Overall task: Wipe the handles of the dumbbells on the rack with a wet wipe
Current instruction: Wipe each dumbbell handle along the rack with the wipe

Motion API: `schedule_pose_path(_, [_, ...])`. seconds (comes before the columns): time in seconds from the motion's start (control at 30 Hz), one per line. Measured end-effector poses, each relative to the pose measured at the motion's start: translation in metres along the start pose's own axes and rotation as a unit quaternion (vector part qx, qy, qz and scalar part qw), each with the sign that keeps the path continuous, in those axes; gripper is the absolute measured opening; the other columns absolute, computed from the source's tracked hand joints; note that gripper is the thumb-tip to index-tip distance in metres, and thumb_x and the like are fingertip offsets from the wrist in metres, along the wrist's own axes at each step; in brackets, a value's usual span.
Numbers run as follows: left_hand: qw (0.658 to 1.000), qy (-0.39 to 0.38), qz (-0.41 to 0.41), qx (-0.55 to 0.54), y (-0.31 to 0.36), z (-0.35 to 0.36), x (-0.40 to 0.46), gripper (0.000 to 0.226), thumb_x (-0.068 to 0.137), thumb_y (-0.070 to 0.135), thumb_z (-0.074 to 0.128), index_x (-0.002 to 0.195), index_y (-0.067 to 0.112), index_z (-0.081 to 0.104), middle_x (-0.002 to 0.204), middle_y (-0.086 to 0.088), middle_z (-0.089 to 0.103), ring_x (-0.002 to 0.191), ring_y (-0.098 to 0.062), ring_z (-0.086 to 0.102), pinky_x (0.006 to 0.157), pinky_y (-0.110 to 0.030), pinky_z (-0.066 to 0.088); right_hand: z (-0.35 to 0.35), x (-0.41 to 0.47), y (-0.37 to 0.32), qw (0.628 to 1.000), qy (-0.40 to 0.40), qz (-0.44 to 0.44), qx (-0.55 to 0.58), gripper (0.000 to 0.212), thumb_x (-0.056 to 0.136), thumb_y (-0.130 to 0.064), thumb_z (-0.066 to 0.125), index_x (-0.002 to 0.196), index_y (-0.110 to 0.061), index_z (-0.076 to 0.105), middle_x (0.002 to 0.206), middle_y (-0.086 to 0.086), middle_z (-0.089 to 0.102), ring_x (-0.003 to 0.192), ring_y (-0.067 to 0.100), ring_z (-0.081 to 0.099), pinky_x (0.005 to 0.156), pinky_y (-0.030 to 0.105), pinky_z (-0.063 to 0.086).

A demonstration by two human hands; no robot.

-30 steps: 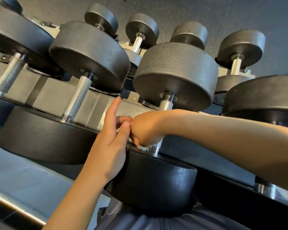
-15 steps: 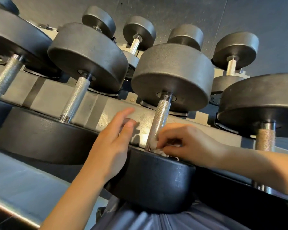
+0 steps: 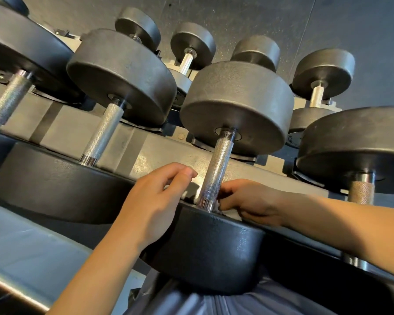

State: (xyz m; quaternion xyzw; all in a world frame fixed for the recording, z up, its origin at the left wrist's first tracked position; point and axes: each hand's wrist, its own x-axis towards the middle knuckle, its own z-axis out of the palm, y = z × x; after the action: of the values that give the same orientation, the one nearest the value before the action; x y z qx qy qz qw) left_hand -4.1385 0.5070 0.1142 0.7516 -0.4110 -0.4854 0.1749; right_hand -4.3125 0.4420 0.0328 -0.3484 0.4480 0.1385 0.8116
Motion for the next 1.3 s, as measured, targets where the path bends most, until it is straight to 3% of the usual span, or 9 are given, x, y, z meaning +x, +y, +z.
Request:
schedule_pose_path(0.2, [1.000, 0.001, 0.009, 0.000, -0.001, 0.000, -0.001, 0.036, 0.085, 0.056, 0.034, 0.099, 0.041, 0.064, 0.097, 0.026, 0.064, 0.101, 0.008, 0.054, 0.082, -0.010, 0.040, -0.012, -0.027, -0.019, 0.983, -0.038, -0.025, -0.177, 0.010, 0.086, -0.002, 0.059, 0.088, -0.001, 0.068, 0.074, 0.005, 0.061, 0.065, 0.015, 0.047, 0.054, 0.019, 0.035])
schedule_pose_path(0.33, [0.999, 0.028, 0.022, -0.029, 0.000, 0.000, -0.001, 0.026, 0.091, 0.052, 0.039, 0.097, 0.042, 0.062, 0.098, 0.030, 0.062, 0.100, 0.010, 0.054, 0.076, -0.001, 0.038, -0.010, -0.042, -0.028, 0.955, 0.088, -0.175, -0.222, 0.003, 0.084, -0.016, 0.068, 0.084, -0.018, 0.070, 0.069, -0.014, 0.061, 0.061, -0.004, 0.050, 0.058, 0.011, 0.039])
schedule_pose_path(0.4, [0.997, 0.051, 0.033, -0.051, 0.000, 0.000, -0.002, 0.026, 0.086, 0.048, 0.042, 0.098, 0.038, 0.064, 0.096, 0.027, 0.064, 0.099, 0.007, 0.057, 0.080, -0.006, 0.041, -0.002, -0.044, -0.030, 0.867, 0.187, -0.301, -0.349, 0.012, 0.088, -0.026, 0.063, 0.098, -0.022, 0.070, 0.086, -0.011, 0.064, 0.076, -0.002, 0.053, 0.067, 0.011, 0.039])
schedule_pose_path(0.47, [0.995, 0.062, 0.047, -0.061, 0.000, 0.000, -0.004, 0.019, 0.093, 0.042, 0.048, 0.099, 0.034, 0.064, 0.095, 0.025, 0.065, 0.098, 0.003, 0.059, 0.080, -0.007, 0.043, 0.005, -0.039, -0.031, 0.775, 0.129, -0.372, -0.494, 0.025, 0.093, -0.036, 0.054, 0.109, -0.023, 0.067, 0.100, -0.006, 0.068, 0.088, 0.003, 0.058, 0.077, 0.017, 0.044])
schedule_pose_path(0.57, [0.992, 0.088, 0.071, -0.056, 0.002, 0.000, -0.010, 0.018, 0.094, 0.037, 0.048, 0.097, 0.032, 0.065, 0.095, 0.024, 0.065, 0.097, 0.003, 0.060, 0.081, -0.006, 0.043, 0.012, -0.028, -0.035, 0.758, 0.062, -0.334, -0.557, 0.028, 0.096, -0.041, 0.049, 0.105, -0.023, 0.070, 0.097, -0.004, 0.071, 0.088, 0.013, 0.063, 0.080, 0.031, 0.049])
schedule_pose_path(0.77, [0.984, 0.134, 0.117, 0.029, 0.000, 0.004, -0.033, 0.019, 0.089, 0.049, 0.041, 0.099, 0.045, 0.057, 0.101, 0.027, 0.061, 0.099, 0.007, 0.057, 0.081, -0.006, 0.041, -0.015, -0.006, -0.048, 0.633, 0.315, -0.366, -0.605, 0.009, 0.076, -0.003, 0.068, 0.082, -0.005, 0.062, 0.064, 0.010, 0.059, 0.048, 0.030, 0.058, 0.040, 0.031, 0.041])
schedule_pose_path(0.93, [0.987, 0.125, 0.103, -0.006, 0.001, 0.004, -0.030, 0.025, 0.089, 0.050, 0.042, 0.113, 0.048, 0.047, 0.098, 0.026, 0.061, 0.085, -0.010, 0.061, 0.080, -0.009, 0.042, -0.019, -0.006, -0.046, 0.662, 0.314, -0.400, -0.550, 0.008, 0.086, -0.017, 0.064, 0.085, -0.012, 0.058, 0.066, 0.001, 0.056, 0.050, 0.019, 0.054, 0.043, 0.028, 0.043])
schedule_pose_path(1.1, [0.993, 0.071, 0.090, -0.008, 0.002, 0.003, -0.024, 0.023, 0.096, 0.050, 0.039, 0.117, 0.045, 0.049, 0.100, 0.028, 0.060, 0.101, 0.009, 0.054, 0.082, -0.001, 0.035, 0.003, -0.024, -0.035, 0.780, 0.054, -0.333, -0.526, 0.022, 0.093, -0.038, 0.051, 0.093, -0.019, 0.063, 0.073, -0.015, 0.048, 0.060, 0.001, 0.041, 0.057, 0.009, 0.033])
schedule_pose_path(1.3, [0.995, 0.055, 0.079, -0.012, -0.001, 0.002, -0.023, 0.026, 0.088, 0.058, 0.035, 0.107, 0.051, 0.050, 0.100, 0.030, 0.061, 0.105, 0.015, 0.051, 0.080, 0.002, 0.034, -0.019, -0.012, -0.025, 0.692, 0.295, -0.415, -0.512, 0.020, 0.089, -0.027, 0.043, 0.089, -0.011, 0.055, 0.066, 0.004, 0.059, 0.054, 0.021, 0.058, 0.046, 0.023, 0.045])
